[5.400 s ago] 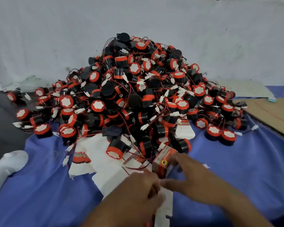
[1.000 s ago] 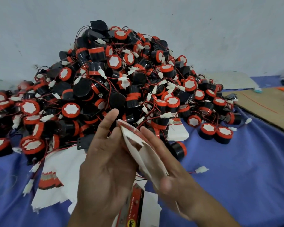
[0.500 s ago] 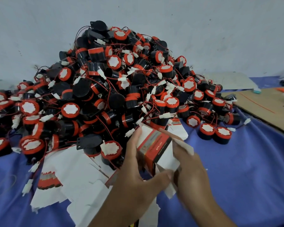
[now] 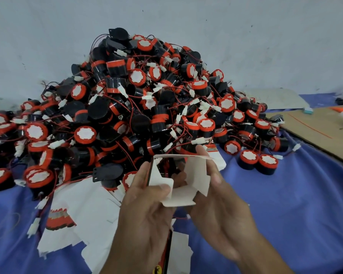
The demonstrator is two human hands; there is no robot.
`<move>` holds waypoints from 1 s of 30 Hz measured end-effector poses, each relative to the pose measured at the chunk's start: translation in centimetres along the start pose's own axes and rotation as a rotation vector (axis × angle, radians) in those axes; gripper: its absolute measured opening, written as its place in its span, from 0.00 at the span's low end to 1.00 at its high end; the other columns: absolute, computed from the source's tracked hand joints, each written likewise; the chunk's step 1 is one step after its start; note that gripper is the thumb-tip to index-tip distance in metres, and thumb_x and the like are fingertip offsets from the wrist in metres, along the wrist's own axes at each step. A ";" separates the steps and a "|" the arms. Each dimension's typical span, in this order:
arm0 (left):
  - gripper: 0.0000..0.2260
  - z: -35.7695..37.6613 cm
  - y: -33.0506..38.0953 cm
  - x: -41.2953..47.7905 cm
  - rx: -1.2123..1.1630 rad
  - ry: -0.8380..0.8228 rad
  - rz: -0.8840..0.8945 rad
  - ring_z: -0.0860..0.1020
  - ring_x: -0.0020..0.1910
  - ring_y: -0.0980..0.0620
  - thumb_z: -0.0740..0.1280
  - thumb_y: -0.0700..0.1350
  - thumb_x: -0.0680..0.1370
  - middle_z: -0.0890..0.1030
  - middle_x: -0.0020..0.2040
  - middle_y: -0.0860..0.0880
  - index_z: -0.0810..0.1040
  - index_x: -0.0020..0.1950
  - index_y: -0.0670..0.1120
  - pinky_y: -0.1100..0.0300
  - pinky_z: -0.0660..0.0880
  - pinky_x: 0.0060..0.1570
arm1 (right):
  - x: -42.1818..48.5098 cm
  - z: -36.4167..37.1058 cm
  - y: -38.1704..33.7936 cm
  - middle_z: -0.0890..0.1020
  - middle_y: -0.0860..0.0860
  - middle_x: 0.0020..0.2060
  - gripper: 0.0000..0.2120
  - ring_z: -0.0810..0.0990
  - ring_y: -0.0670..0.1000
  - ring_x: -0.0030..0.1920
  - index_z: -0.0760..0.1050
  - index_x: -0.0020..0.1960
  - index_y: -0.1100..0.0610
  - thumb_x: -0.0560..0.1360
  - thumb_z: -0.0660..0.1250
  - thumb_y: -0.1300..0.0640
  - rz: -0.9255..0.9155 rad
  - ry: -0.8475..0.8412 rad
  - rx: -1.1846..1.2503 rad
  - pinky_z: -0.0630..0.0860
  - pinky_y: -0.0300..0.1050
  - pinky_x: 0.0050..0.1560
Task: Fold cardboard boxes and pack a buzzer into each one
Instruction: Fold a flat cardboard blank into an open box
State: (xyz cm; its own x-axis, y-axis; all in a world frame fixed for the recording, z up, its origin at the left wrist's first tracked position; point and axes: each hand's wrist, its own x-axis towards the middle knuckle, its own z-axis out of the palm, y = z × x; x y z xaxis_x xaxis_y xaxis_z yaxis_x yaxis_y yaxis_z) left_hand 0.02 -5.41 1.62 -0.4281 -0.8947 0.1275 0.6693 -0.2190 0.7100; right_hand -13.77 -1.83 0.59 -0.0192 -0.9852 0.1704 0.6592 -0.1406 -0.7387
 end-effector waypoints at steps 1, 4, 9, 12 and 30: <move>0.29 0.2 -0.1 -0.1 0.024 -0.038 0.008 0.82 0.54 0.37 0.71 0.38 0.64 0.81 0.58 0.34 0.76 0.66 0.41 0.49 0.81 0.44 | 0.1 -0.2 -0.1 0.79 0.56 0.62 0.41 0.79 0.58 0.59 0.73 0.72 0.43 0.62 0.84 0.47 -0.008 -0.003 -0.010 0.74 0.56 0.60; 0.28 0.5 -0.7 -0.1 0.173 -0.061 0.021 0.81 0.56 0.38 0.71 0.41 0.66 0.81 0.59 0.36 0.76 0.67 0.44 0.48 0.80 0.49 | 0.1 -0.6 -0.2 0.81 0.59 0.63 0.38 0.82 0.60 0.60 0.74 0.71 0.44 0.63 0.84 0.52 -0.036 0.012 -0.108 0.80 0.54 0.53; 0.27 0.3 -1.9 -0.6 0.558 0.108 0.110 0.77 0.64 0.60 0.74 0.53 0.73 0.76 0.68 0.60 0.70 0.68 0.72 0.57 0.76 0.60 | 0.1 -1.3 0.2 0.85 0.55 0.58 0.23 0.84 0.61 0.57 0.77 0.66 0.39 0.74 0.73 0.57 -0.128 0.173 -0.434 0.82 0.57 0.55; 0.28 0.2 -2.2 -1.1 1.060 0.146 0.264 0.55 0.75 0.67 0.63 0.71 0.71 0.53 0.75 0.69 0.56 0.68 0.81 0.61 0.62 0.68 | 0.2 -1.7 -0.3 0.85 0.53 0.59 0.21 0.83 0.59 0.59 0.78 0.65 0.40 0.76 0.72 0.58 -0.173 0.226 -0.474 0.77 0.65 0.63; 0.28 -0.9 1.2 -0.4 0.937 -0.216 -0.047 0.75 0.61 0.66 0.70 0.59 0.62 0.72 0.66 0.69 0.72 0.62 0.67 0.61 0.72 0.56 | -0.3 -0.6 -0.7 0.87 0.49 0.51 0.24 0.85 0.53 0.53 0.78 0.66 0.46 0.76 0.68 0.67 -0.036 0.203 -0.610 0.82 0.49 0.53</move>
State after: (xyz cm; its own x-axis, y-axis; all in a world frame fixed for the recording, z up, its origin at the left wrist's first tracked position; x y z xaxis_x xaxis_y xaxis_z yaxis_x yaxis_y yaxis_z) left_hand 1.49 -5.67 1.78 -0.6072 -0.7816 0.1429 -0.0685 0.2307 0.9706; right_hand -14.74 -1.46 0.67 -0.2149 -0.9693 0.1194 0.1102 -0.1455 -0.9832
